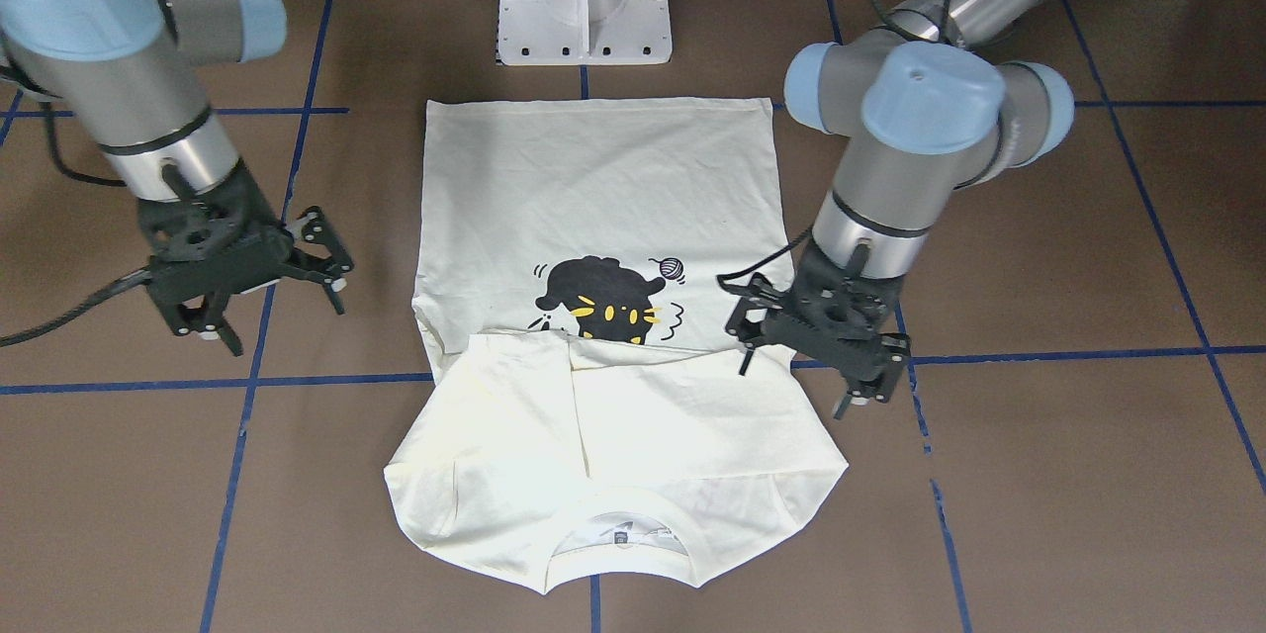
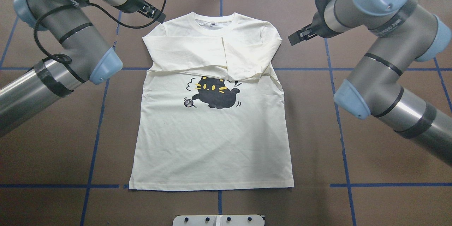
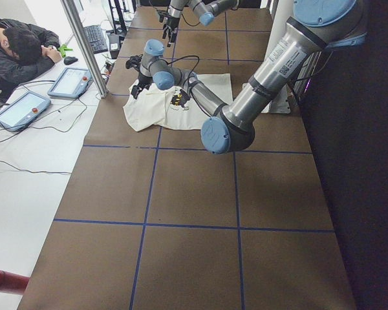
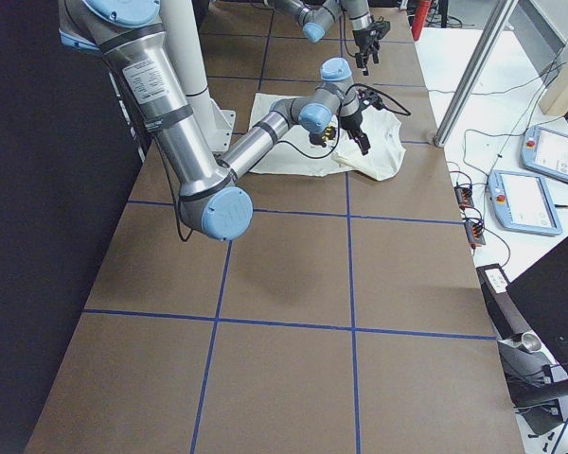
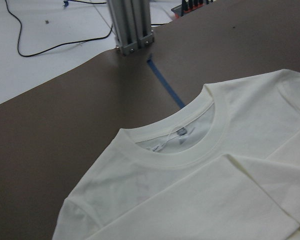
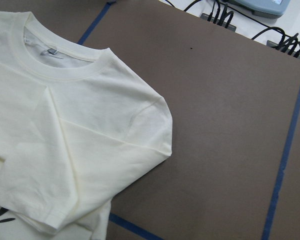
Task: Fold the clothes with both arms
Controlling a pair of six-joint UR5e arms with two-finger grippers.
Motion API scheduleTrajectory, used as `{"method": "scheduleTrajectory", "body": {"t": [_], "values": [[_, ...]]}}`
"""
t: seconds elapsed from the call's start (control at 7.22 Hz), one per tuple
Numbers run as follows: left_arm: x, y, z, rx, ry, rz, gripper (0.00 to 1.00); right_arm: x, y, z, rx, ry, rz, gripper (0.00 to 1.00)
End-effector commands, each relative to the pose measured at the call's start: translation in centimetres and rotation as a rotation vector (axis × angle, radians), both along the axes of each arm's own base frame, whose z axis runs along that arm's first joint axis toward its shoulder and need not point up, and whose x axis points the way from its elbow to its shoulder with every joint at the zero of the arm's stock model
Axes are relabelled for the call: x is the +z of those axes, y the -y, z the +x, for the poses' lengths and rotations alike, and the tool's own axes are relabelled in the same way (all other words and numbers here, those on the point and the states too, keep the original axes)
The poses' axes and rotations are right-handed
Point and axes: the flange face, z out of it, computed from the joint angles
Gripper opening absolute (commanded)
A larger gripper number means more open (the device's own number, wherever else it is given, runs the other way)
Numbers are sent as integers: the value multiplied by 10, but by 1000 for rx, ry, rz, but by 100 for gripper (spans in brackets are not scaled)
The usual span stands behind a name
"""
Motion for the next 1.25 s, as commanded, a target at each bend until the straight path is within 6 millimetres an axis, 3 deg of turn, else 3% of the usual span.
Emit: {"method": "scheduleTrajectory", "body": {"t": [0.0,0.14,0.42,0.69,0.97,1.11], "values": [[61,8,-61,24,95,85,100,-48,-23,-92,64,-90,-1,93],[77,7,-79,46,78,97,100,-52,-22,-136,96,-149,22,91],[79,3,-81,75,48,79,100,-64,-24,-216,157,-231,49,83],[80,3,-81,71,47,75,100,-61,-28,-254,167,-296,75,74],[81,3,-81,72,48,73,100,-50,-39,-273,176,-337,101,70],[80,3,-81,71,47,75,100,-56,-38,-285,181,-349,105,70]]}}
